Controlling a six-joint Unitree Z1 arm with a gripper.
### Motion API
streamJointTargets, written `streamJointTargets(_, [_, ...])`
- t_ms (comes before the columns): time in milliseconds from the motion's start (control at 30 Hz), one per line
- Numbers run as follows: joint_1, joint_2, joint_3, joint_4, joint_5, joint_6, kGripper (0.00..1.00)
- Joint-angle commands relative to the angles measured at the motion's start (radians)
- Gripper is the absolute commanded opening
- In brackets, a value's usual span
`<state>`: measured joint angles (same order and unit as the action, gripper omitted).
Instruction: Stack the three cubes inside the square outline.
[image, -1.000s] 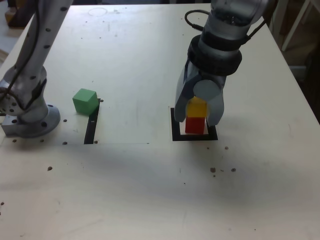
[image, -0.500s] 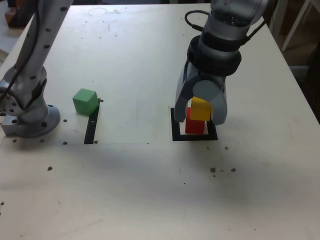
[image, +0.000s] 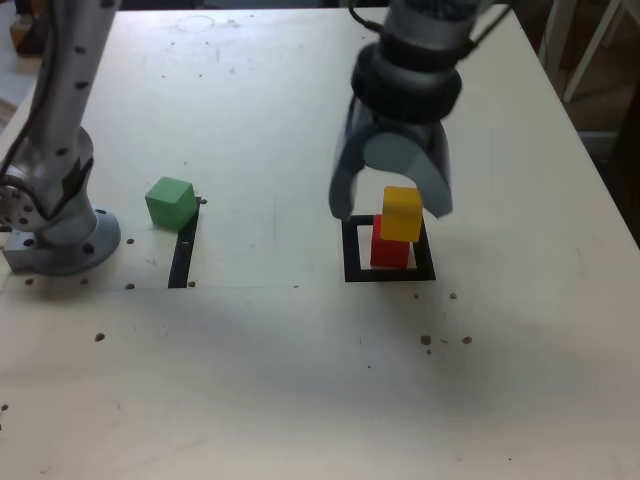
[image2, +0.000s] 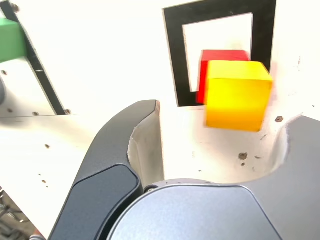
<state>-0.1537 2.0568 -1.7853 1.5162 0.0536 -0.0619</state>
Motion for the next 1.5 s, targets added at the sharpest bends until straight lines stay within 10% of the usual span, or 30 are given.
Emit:
streamJointTargets(0, [0.001,-0.035,0.024,0.006,0.008,-0.008,1.0])
streamJointTargets(833, [0.075,-0.516,0.761,-0.155,0.172,0.093,1.0])
streamJointTargets(1467, [0.151,-0.557,1.001,-0.362,0.216,0.196,0.98])
